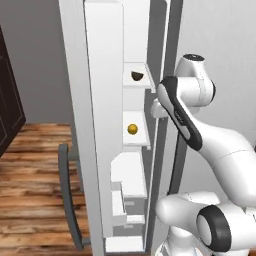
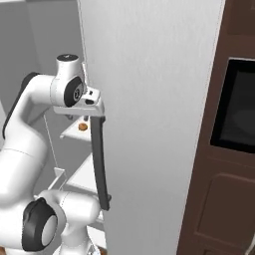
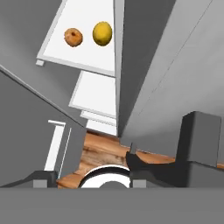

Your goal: Take the sweet potato and kiwi from the highest rack and move them to the second highest rack where the lemon and tangerine are located, to maximize freezer space. Close the freezer door after rearranging.

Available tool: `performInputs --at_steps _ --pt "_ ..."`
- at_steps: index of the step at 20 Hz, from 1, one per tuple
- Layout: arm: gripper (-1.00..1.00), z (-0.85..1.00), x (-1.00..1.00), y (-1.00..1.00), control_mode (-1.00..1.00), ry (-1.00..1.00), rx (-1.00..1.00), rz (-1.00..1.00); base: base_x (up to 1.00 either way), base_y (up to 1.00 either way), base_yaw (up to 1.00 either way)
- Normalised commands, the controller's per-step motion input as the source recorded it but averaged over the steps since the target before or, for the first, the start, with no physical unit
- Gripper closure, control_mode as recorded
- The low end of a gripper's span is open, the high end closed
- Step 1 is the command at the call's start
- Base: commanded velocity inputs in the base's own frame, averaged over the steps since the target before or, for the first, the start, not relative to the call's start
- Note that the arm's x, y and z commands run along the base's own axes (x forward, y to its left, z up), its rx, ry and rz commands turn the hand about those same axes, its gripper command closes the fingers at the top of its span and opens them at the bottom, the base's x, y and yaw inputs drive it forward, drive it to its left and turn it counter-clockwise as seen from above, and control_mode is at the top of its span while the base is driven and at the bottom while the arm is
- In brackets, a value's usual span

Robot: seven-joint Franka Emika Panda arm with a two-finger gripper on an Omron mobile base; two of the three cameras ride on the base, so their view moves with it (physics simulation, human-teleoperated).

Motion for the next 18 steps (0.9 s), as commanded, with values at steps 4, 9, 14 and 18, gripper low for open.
performInputs --at_steps 4,9,14,18 --pt "-1.00 0.00 0.00 0.00 1.00 0.00 0.00 0.00 0.12 0.01 0.36" --pt "-1.00 0.00 0.00 0.00 1.00 0.00 0.00 0.00 0.41 0.00 0.36" --pt "-1.00 0.00 0.00 0.00 1.00 0.00 0.00 0.00 0.55 0.00 0.27" --pt "-1.00 -0.01 0.09 0.00 -1.00 0.00 0.11 0.16 0.05 0.00 0.07"
